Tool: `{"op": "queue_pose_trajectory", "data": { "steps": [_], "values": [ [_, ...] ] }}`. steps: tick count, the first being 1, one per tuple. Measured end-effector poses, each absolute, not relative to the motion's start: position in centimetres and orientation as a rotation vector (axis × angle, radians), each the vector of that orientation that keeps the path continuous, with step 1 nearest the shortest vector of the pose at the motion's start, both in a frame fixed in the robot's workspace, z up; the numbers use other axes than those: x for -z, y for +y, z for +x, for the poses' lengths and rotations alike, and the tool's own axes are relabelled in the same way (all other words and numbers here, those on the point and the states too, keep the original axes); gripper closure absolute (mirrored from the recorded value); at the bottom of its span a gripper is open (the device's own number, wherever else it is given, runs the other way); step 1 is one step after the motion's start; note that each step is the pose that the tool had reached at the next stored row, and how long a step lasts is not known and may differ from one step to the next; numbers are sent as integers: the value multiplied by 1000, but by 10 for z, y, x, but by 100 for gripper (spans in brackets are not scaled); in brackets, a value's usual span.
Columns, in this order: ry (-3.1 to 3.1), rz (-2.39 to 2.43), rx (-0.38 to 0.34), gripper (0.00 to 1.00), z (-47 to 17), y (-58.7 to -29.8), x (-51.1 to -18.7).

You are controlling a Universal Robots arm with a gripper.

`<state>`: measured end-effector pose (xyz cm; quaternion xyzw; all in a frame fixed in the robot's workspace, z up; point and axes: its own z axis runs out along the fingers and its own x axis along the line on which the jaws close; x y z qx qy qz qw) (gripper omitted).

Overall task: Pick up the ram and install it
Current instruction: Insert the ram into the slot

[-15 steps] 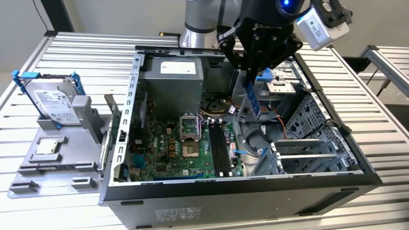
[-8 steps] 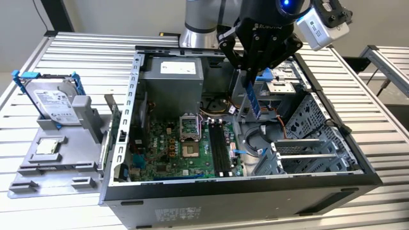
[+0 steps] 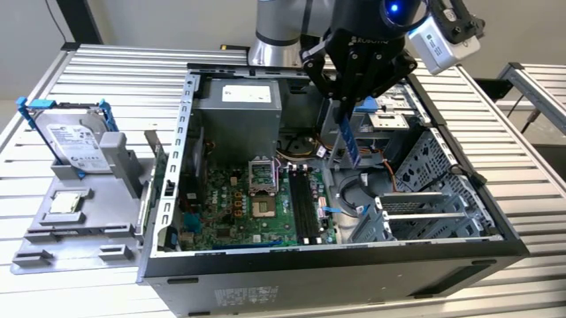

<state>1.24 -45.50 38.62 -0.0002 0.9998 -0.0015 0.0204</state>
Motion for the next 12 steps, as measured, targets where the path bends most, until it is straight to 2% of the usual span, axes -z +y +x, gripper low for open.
{"op": "queue_pose_trajectory", "data": {
  "steps": [12],
  "values": [
    [3111,3,6,100,13,-455,-369]
  ]
}}
